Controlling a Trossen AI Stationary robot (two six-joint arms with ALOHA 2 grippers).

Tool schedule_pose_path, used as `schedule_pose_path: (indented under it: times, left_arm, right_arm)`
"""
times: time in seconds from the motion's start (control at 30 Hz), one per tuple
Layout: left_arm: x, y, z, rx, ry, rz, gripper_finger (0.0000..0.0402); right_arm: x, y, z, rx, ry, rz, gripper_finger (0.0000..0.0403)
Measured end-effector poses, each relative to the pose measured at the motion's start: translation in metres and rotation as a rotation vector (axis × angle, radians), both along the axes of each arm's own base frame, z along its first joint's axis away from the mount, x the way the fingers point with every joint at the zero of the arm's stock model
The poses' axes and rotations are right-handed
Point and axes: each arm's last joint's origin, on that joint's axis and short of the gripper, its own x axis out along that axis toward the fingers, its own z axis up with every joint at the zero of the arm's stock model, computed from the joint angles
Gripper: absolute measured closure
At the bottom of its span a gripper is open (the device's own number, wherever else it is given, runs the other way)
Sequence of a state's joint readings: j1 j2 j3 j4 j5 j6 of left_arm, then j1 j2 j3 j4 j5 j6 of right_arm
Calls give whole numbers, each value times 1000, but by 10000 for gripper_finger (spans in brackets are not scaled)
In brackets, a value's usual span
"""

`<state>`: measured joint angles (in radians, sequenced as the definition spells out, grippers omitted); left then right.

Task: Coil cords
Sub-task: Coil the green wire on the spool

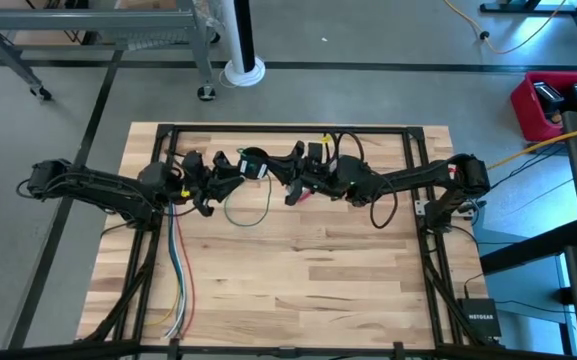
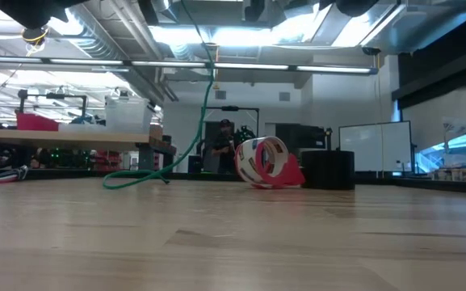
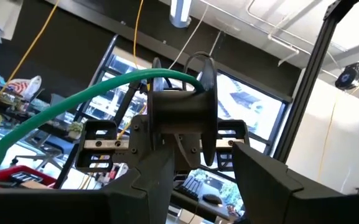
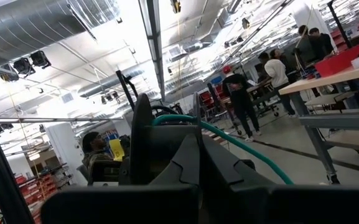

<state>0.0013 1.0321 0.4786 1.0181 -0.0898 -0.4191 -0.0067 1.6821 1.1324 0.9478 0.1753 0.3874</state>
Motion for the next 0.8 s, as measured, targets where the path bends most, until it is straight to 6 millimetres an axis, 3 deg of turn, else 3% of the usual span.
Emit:
schedule_pose_path:
  times: [0.43,0.63,0.8]
  left_arm:
    - [4,0,11,35,-31,35,258]
    - [15,1,12,64,-21,53,313]
    - [17,0,10,71,-12,49,384]
  right_arm:
    - [0,0,0,3,4,15,401]
    - [0,1,1,1,-6,29,401]
    - [0,0,0,1,1,28,400]
